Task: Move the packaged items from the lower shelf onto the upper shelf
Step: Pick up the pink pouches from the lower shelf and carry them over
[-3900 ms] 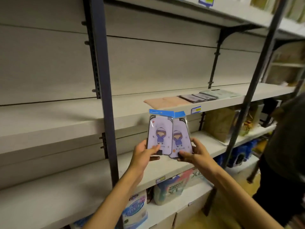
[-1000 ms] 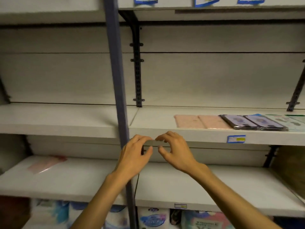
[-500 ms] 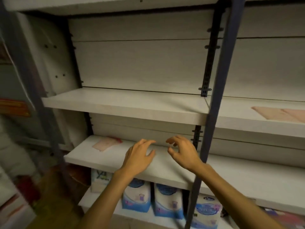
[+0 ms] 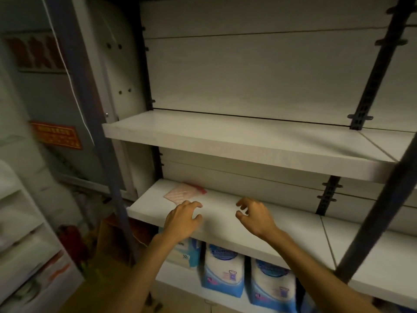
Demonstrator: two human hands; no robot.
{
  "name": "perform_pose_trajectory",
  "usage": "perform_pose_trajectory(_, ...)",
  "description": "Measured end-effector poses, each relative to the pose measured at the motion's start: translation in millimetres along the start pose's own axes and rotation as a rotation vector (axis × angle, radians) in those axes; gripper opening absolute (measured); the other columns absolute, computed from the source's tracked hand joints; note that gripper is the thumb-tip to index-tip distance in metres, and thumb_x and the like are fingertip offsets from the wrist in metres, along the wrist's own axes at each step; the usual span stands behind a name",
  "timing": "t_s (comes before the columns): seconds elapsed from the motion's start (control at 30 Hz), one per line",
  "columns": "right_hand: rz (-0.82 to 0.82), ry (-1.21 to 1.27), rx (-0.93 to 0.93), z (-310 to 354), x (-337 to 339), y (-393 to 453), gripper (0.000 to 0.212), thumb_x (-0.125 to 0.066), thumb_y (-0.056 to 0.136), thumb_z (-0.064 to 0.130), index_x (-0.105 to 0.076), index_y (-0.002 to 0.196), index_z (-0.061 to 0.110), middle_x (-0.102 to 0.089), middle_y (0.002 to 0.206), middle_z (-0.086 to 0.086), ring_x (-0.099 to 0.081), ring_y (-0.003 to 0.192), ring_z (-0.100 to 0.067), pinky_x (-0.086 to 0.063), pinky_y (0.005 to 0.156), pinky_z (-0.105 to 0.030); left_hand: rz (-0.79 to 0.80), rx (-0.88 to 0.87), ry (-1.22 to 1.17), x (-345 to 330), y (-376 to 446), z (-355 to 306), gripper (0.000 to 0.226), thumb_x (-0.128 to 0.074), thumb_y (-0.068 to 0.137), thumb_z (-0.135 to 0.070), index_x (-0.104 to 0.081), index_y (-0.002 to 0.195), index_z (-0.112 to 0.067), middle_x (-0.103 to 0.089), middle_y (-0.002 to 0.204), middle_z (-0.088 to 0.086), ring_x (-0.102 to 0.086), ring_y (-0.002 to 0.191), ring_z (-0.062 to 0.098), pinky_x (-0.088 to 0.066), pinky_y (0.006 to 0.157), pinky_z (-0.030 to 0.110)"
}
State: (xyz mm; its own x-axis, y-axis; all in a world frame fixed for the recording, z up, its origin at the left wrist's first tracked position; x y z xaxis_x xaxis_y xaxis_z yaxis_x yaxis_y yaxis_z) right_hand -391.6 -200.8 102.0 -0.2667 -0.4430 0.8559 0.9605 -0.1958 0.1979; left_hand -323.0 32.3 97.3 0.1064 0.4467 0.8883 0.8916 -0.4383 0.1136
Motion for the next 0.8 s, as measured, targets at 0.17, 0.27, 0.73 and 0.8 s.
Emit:
perform_pose_trajectory(0.17, 0.036, 0.042, -0.092, 16.2, -45.6, 44.2, 0.033, -0.060, 0.086, 0.037, -0.065, 0.116, 0.024, -0.067, 0.109, 0.002, -0.064, 0.091, -0.016, -0.051, 0.079, -0.030, 0.066, 0.069, 0.064, 12.1, 48.1, 61.9, 0.039, -0.056, 0.094, -0.036, -0.057, 0.133, -0.029, -0.058, 0.136, 0.001, -0.059, 0.117, 0.024, -0.049, 0.096, 0.036)
perform_pose_trajectory(0.27, 0.068, 0.052, -0.129, 25.0, -70.7, 71.1, 0.033, -0.061, 0.086, 0.037, -0.065, 0.115, 0.024, -0.066, 0.109, 0.001, -0.063, 0.091, -0.017, -0.050, 0.078, -0.030, 0.068, 0.123, 0.049, 11.8, 76.6, 97.6, 0.038, -0.058, 0.093, -0.036, -0.061, 0.130, -0.027, -0.062, 0.133, 0.001, -0.061, 0.115, 0.024, -0.049, 0.094, 0.034)
perform_pose_trajectory(0.73, 0.290, 0.002, -0.334, 53.6, -169.4, 127.6, 0.039, -0.059, 0.090, 0.034, -0.061, 0.127, 0.023, -0.062, 0.123, 0.000, -0.061, 0.109, -0.018, -0.046, 0.087, -0.027, 0.303, 0.406, 0.059, -36.2, 166.1, 246.1, 0.021, -0.054, 0.091, -0.038, -0.062, 0.086, -0.019, -0.068, 0.095, 0.002, -0.063, 0.086, 0.019, -0.053, 0.076, 0.030)
perform_pose_trajectory(0.8, 0.302, 0.008, -0.385, 57.2, -180.0, 132.6, 0.039, -0.060, 0.090, 0.034, -0.060, 0.128, 0.023, -0.062, 0.123, -0.001, -0.060, 0.110, -0.019, -0.046, 0.088, -0.027, 0.290, 0.400, 0.052, -43.5, 182.3, 256.0, 0.025, -0.055, 0.090, -0.042, -0.063, 0.093, -0.018, -0.069, 0.103, 0.004, -0.063, 0.090, 0.022, -0.053, 0.079, 0.032)
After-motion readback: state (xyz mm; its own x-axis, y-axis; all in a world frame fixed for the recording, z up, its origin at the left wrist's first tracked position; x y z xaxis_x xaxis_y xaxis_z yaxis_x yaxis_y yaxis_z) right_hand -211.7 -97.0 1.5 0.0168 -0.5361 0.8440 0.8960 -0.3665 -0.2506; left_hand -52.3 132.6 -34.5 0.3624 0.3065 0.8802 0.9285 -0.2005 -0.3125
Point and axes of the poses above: each hand's wrist, its own y-axis towards the middle knuckle, its own x-axis out of the back of the hand, z = x × y, the point moved 1 cm from there along y, towards the middle knuckle
